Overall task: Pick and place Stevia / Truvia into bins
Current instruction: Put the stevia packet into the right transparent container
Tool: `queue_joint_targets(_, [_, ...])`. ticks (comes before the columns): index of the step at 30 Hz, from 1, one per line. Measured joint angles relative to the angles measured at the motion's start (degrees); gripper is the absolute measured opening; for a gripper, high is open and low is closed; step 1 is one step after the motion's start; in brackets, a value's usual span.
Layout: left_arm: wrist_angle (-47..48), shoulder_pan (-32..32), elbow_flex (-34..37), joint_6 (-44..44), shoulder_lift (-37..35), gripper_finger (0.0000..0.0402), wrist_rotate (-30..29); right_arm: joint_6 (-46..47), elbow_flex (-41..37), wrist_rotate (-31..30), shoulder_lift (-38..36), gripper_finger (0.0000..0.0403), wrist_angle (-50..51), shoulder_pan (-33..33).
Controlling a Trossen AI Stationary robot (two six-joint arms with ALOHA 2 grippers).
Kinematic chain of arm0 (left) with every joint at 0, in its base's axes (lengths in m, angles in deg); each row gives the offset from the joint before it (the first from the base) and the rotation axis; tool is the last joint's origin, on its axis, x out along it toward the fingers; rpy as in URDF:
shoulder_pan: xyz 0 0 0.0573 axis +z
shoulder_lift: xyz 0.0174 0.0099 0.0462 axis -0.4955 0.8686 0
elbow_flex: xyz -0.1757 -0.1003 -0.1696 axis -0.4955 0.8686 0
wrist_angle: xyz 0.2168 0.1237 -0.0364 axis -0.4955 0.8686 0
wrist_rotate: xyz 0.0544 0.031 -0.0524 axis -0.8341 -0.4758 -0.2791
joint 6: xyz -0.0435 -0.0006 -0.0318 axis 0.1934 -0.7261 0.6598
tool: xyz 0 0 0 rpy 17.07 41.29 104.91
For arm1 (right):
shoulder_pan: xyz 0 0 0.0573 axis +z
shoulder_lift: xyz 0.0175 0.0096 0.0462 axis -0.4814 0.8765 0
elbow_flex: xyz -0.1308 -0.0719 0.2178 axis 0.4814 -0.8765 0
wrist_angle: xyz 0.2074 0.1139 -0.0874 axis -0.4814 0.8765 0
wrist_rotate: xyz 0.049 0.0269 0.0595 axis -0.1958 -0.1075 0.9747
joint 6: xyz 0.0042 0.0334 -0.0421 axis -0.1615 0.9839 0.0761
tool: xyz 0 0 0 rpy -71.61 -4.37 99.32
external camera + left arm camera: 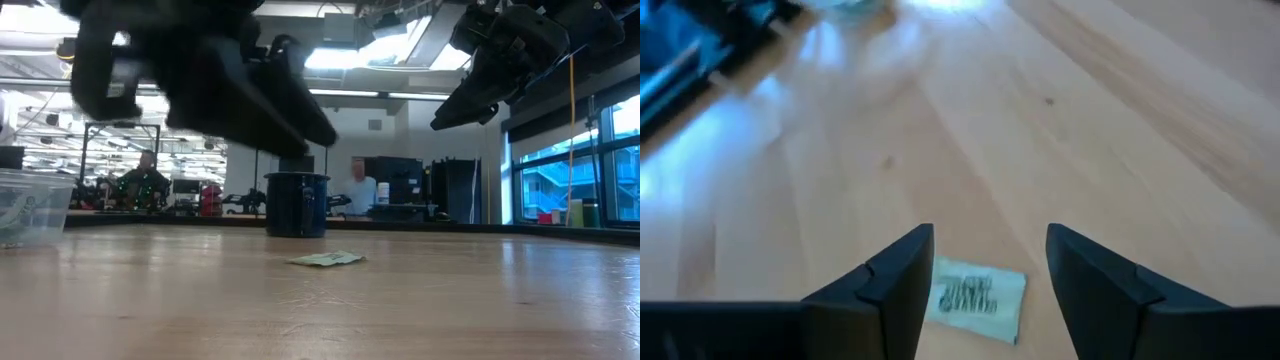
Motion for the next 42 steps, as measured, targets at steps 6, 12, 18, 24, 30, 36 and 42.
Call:
queue_joint_targets(6, [-0.86,0.16,0.02,-2.10,5.10,0.0191,-0.68,0.15,0.00,0.00,-0.01,0.0162,0.00,0.00])
queue_joint_targets(12, [-0.27,1.06,0.07,-1.44,6.35,0.0191,-1.79,4.38,0.00,0.24,-0.01,0.0162,0.00,-0.02])
queue_joint_targets(18, [0.99,2.15,0.07,-0.84,6.28,0.0191,-2.36,8.70,-0.01,5.04,1.65,0.0162,-1.32,1.38])
queue_joint_targets(24, [1.94,2.39,0.07,-1.79,6.28,0.0191,-2.32,2.51,-0.02,5.21,9.15,0.0162,-8.57,4.58])
queue_joint_targets(30, [2.86,2.37,0.07,-1.90,6.28,0.0191,-2.27,-0.47,-0.02,6.36,18.74,0.0162,-20.69,5.82])
queue_joint_targets(36, [3.34,2.37,0.07,-1.92,6.28,0.0191,-2.32,-1.79,0.11,10.24,27.14,0.0162,-29.03,5.82])
queue_joint_targets(42, [3.72,2.35,0.07,-3.72,6.28,0.0191,-0.91,-2.47,3.86,12.37,34.07,0.0162,-29.73,5.82])
